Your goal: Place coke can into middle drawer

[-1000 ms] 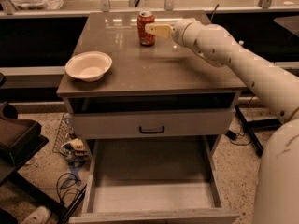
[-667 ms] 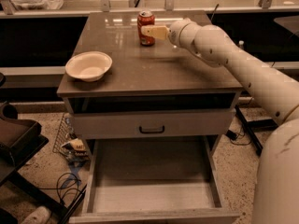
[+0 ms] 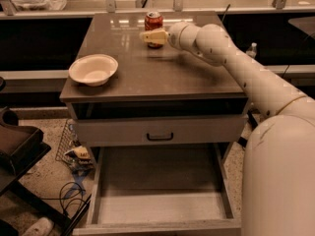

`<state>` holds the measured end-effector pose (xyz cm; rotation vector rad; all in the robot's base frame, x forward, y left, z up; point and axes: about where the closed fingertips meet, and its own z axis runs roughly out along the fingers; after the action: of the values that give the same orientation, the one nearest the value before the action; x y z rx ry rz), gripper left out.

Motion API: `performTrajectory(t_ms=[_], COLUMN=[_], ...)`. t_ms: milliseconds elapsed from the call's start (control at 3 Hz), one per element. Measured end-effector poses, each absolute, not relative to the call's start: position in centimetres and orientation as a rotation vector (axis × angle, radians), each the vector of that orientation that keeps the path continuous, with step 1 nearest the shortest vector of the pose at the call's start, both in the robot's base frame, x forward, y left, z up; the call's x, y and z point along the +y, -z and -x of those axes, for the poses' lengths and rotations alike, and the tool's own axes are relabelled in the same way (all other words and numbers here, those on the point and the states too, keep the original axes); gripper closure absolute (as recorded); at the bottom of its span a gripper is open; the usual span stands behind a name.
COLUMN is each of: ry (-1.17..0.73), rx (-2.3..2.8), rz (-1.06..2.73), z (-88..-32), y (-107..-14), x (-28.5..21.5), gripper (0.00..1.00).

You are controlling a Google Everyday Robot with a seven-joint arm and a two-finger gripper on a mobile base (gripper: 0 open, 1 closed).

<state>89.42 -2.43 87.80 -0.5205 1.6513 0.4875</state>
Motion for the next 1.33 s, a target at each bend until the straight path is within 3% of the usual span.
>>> performTrajectory(t_ms=[333, 667, 1333], ry=[-0.501, -0.489, -0.489], rx=[1.647, 1.619, 1.595], rz=[0.542, 0.565, 0.584], z=[-90.0, -90.8, -91.6], y=[-87.6, -88.4, -88.9], x=[-1.5, -1.0, -0.1], gripper=[0.0, 0.18, 0.65])
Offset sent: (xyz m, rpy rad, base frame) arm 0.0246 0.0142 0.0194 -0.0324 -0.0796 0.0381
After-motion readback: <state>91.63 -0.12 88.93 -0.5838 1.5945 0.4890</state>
